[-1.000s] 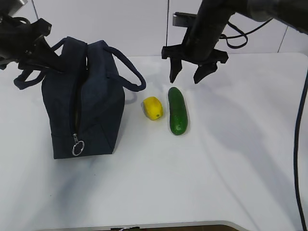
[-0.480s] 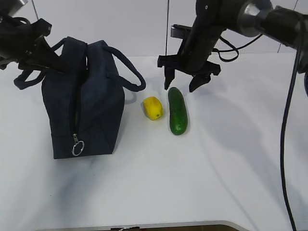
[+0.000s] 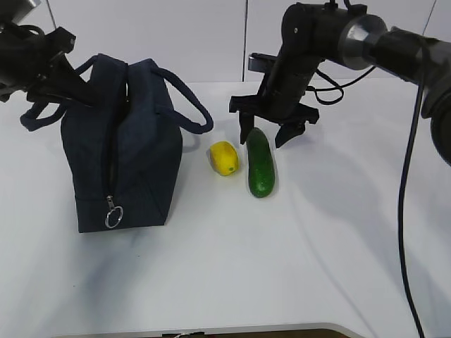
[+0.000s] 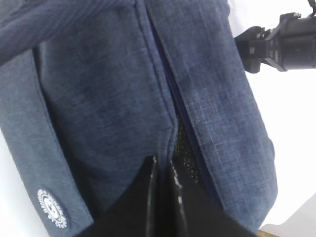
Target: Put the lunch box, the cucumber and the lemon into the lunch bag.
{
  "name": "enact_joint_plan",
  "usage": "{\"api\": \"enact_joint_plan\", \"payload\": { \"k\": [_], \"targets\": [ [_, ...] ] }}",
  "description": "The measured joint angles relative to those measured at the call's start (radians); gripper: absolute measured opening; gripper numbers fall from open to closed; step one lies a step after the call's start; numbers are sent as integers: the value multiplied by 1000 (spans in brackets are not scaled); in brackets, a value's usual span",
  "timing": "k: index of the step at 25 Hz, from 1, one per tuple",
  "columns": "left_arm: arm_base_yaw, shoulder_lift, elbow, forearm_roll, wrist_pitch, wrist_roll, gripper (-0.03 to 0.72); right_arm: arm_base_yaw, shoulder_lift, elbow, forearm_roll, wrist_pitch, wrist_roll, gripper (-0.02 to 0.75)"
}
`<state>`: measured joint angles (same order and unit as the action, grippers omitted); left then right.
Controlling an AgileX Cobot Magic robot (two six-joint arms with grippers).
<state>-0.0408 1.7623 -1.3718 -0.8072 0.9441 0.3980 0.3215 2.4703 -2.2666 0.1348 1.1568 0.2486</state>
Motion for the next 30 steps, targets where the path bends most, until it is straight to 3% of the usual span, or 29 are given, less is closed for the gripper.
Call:
{"api": "enact_joint_plan", "payload": {
  "k": [17,30],
  "targets": [
    [0,0,0,0,0,0,-10,0,15,0,0,-17,2,580],
    [0,0,0,0,0,0,-10,0,23,0,0,-17,2,384]
  ]
}}
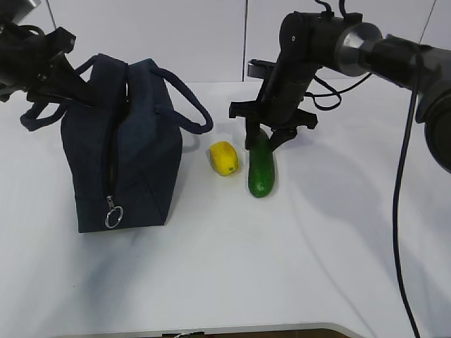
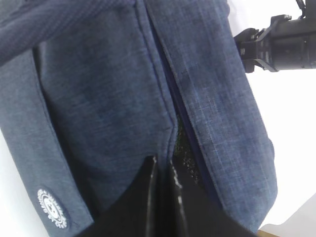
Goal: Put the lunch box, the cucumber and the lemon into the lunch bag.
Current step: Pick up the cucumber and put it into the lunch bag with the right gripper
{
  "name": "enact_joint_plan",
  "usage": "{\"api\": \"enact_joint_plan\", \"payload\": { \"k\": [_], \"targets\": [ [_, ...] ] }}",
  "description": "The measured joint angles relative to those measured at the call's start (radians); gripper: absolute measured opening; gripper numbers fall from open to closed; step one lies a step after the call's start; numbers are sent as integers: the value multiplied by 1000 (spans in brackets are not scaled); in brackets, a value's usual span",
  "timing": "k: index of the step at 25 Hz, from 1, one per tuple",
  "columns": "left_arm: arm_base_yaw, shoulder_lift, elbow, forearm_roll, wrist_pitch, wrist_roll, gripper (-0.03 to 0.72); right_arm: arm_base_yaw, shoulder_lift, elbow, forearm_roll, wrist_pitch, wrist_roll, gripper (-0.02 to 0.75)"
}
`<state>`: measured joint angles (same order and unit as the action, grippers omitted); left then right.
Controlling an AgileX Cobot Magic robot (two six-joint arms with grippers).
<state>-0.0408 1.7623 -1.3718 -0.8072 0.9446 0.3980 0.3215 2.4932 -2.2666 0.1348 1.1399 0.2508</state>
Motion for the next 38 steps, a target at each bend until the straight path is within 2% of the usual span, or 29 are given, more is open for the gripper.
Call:
{"api": "enact_joint_plan", "payload": {
  "k": [8,11,21,26,29,38],
  "targets": [
    [0,0,0,0,0,0,-10,0,0,0,0,2,0,366],
    [0,0,0,0,0,0,-10,0,2,-29,0,54,0,365],
    [0,0,0,0,0,2,-10,0,2,-327,-29,96,-1,365],
    [0,0,0,0,0,2,-10,0,2,-423,-27,110,-1,365],
    [0,0,0,0,0,2,-10,0,2,-448,9,112,-1,365],
    [0,0,0,0,0,4,-10,0,2,-456,266,117,-1,365]
  ]
}}
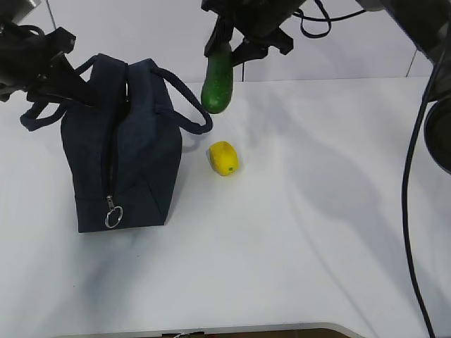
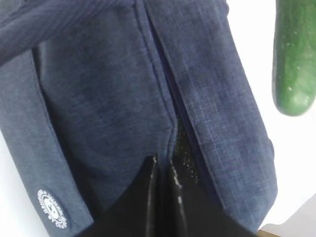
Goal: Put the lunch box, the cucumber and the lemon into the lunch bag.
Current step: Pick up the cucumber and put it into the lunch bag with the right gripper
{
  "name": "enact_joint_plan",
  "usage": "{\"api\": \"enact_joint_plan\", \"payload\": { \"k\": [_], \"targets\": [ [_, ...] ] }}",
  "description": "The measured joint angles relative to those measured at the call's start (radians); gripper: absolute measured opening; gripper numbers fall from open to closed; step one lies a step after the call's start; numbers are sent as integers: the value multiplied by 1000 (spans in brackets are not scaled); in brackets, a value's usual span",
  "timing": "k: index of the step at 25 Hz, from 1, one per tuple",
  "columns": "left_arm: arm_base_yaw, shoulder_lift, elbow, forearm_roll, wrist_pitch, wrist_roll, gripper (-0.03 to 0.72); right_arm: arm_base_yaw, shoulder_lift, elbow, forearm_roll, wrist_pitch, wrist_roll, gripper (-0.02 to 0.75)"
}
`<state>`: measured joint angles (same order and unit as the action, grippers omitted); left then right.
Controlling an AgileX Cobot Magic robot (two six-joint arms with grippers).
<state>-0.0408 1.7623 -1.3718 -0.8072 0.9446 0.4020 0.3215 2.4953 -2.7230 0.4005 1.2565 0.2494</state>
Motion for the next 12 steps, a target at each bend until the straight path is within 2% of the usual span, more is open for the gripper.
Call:
{"api": "enact_joint_plan", "payload": {
  "k": [3,8,12],
  "targets": [
    [0,0,0,0,0,0,-10,0,0,0,75,0,0,365],
    [0,0,0,-9,0,3,-10,0,0,0,263,0,-46,364],
    [0,0,0,-76,0,35,-10,0,0,0,401,0,-99,364]
  ]
}}
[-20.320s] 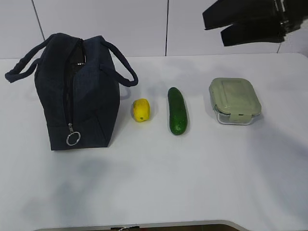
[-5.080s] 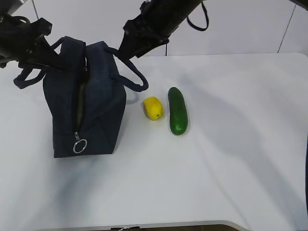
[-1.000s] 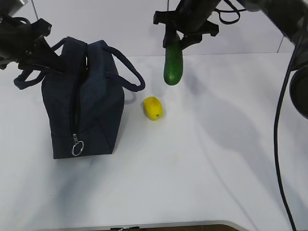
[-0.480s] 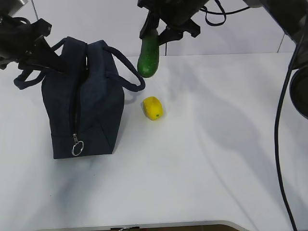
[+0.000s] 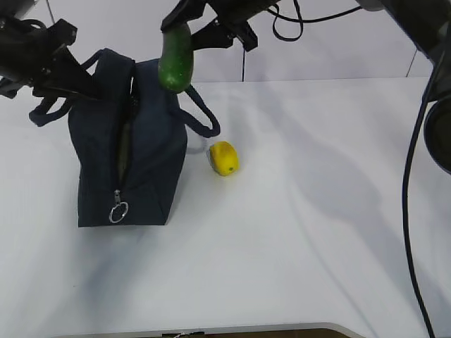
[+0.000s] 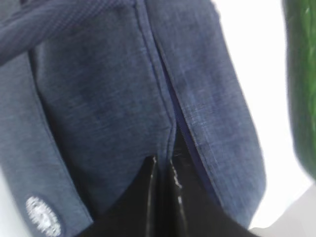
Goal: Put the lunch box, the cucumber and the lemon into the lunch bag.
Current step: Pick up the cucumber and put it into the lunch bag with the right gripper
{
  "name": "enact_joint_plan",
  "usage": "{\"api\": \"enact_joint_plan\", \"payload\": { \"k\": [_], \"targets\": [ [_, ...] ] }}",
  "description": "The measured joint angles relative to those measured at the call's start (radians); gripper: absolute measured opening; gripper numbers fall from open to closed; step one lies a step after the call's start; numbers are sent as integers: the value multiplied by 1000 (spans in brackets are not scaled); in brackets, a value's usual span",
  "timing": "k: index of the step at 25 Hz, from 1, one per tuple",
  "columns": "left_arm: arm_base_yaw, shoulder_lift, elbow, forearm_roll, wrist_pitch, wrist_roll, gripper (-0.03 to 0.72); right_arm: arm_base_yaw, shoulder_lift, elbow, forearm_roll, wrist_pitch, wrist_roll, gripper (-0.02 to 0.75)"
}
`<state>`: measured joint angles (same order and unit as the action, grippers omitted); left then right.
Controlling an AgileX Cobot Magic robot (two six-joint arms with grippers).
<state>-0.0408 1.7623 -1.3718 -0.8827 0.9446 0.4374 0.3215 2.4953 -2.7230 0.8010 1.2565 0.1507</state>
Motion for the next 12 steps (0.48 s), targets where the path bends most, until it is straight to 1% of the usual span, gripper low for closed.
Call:
{"api": "enact_joint_plan", "payload": {
  "k": [2,5,7,10,12],
  "targets": [
    [0,0,0,-47,0,21,-10,0,0,0,54,0,-25,364],
    [0,0,0,-119,0,46,-10,2,0,0,76,0,-48,364],
    [0,0,0,-156,0,55,-10,8,0,0,72,0,-51,364],
    [0,0,0,-170,0,59,-10,28,0,0,44,-2,-56,364],
    [0,0,0,-173,0,61,-10,50,2,0,6,-2,-58,364]
  ]
}}
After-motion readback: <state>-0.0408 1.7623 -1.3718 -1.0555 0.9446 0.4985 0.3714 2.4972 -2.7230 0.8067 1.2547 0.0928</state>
